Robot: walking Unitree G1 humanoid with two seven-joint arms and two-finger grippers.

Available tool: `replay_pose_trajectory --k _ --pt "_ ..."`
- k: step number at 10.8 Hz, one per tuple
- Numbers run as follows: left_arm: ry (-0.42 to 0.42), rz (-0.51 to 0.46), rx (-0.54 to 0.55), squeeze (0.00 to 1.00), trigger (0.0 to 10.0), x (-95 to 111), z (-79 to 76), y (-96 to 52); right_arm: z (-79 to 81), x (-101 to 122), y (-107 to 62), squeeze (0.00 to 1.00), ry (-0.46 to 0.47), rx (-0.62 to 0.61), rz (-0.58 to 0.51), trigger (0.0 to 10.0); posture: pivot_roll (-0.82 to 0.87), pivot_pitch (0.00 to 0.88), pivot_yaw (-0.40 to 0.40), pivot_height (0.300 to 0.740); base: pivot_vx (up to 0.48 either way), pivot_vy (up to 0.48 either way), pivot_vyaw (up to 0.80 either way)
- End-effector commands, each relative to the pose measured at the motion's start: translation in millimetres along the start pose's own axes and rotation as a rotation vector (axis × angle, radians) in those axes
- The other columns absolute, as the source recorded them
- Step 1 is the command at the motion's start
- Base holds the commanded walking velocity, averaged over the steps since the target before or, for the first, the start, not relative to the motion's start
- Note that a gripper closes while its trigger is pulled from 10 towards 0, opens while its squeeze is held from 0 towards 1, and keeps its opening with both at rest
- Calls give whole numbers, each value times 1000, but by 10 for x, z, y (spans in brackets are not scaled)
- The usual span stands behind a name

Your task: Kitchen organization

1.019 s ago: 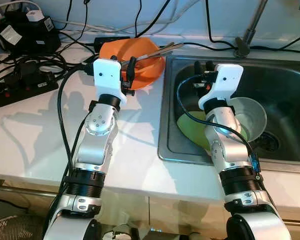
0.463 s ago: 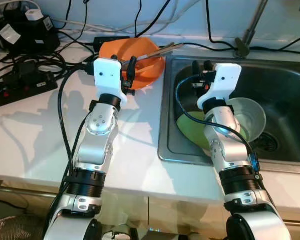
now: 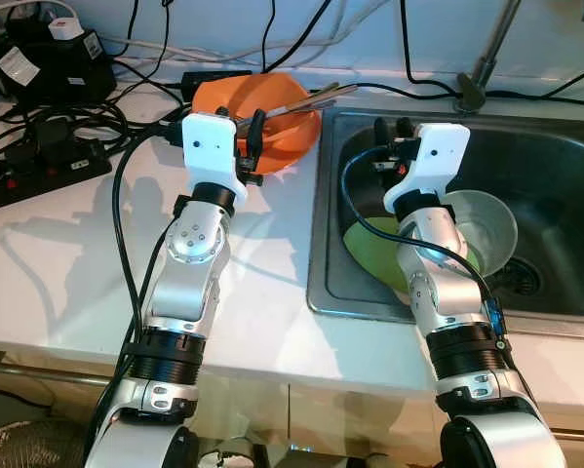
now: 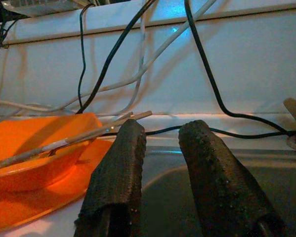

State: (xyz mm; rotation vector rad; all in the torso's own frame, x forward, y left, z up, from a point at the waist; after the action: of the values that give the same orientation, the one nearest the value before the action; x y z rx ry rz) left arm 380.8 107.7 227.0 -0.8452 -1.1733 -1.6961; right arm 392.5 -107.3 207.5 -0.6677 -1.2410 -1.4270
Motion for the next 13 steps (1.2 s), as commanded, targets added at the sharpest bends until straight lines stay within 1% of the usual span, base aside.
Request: replay_pose_trajectory --k 1,13 --pt "10 -14 3 0 10000 49 1 28 27 22 11 0 7 14 -9 10000 54 84 28 740 0 0 0" --pt "10 -13 1 0 10000 48 -1 27 28 15 13 0 8 14 -7 10000 57 83 28 740 0 0 0"
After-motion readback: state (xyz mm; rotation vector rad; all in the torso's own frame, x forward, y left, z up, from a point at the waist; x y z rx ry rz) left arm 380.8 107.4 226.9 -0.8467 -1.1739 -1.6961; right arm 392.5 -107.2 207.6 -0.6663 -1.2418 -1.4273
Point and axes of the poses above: a point about 5 cm out from each wrist's last joint towards the gripper, its own y axis pointing out of the wrist towards the gripper, its own x axis along the axis of the wrist's last joint, z = x × y, the point moved 4 cm from there along y, pointing out of the wrist towards the gripper, and after that the axes turned 15 degrees about y, right-handed, at the moved point
